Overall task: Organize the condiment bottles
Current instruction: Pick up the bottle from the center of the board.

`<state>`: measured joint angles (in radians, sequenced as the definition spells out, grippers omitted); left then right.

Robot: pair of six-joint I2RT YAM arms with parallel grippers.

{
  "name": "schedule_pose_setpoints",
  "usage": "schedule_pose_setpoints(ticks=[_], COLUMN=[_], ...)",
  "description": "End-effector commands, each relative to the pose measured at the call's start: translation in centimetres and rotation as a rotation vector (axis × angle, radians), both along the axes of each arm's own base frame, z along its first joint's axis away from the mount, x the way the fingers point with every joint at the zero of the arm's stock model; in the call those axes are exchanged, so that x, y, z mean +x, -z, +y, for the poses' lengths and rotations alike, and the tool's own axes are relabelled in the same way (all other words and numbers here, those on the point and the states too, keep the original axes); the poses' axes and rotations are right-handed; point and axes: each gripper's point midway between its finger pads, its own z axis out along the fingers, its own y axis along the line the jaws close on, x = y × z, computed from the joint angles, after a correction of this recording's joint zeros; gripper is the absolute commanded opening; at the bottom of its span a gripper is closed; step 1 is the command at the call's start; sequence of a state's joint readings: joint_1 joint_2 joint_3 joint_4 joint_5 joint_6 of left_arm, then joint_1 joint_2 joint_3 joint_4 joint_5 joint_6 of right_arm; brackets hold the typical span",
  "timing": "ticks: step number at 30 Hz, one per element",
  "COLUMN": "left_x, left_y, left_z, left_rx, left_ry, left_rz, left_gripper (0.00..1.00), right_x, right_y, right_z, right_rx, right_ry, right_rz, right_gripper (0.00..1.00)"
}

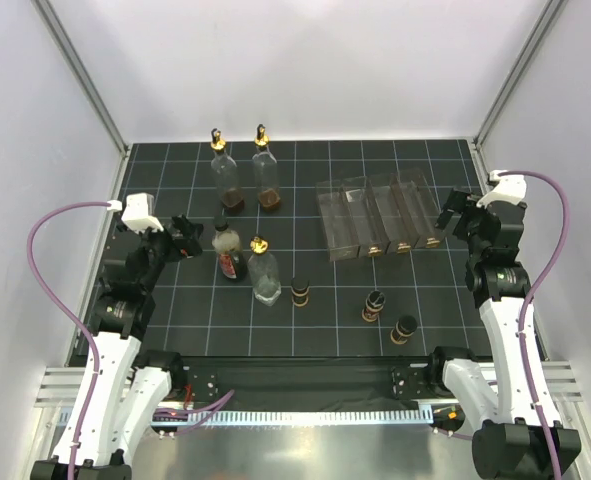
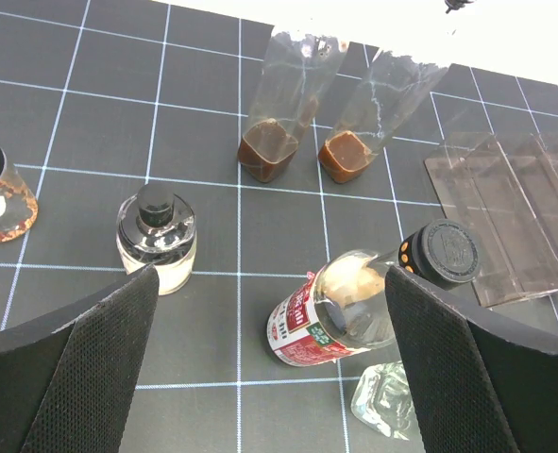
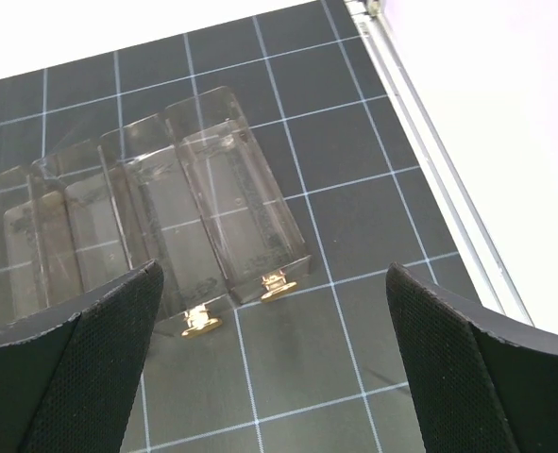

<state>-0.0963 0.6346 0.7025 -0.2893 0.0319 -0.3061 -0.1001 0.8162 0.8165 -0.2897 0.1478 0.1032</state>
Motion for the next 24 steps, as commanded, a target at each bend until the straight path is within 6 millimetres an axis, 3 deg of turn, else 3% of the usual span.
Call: schedule_pose_setpoints(ticks=[1, 7, 8, 12, 24], left_x=[-0.1, -0.1, -0.2, -0.2, 0.0], left_y=[-0.3, -0.4, -0.3, -0.4, -0.2], left_z=[-0.4, -0.4, -0.5, -0.7, -2.6], left_rx=[0.005, 0.003, 0.002, 0.000, -0.048], left_ry=[0.027, 0.032, 0.035, 0.045, 0.140], left_rz=[-0.012, -0.015, -0.014, -0.015, 0.016], left_gripper=[1.00, 1.00, 1.00, 1.00, 1.00], right_x=[0.5, 0.6, 0.3, -0.9, -3.7], right_y=[-2.6, -4.9, -4.6, -4.2, -2.1], right_z=[0.7, 4.6, 6.1, 8.8, 12.2], right_rx=[-0.036, -0.231, -0.241, -0.323, -0.337], right_ry=[-0.067, -0.406, -0.509, -0.726, -1.036], right_rz=[-0.066, -0.062, -0.050, -0.027, 0.062], right_gripper=[1.00, 1.00, 1.00, 1.00, 1.00])
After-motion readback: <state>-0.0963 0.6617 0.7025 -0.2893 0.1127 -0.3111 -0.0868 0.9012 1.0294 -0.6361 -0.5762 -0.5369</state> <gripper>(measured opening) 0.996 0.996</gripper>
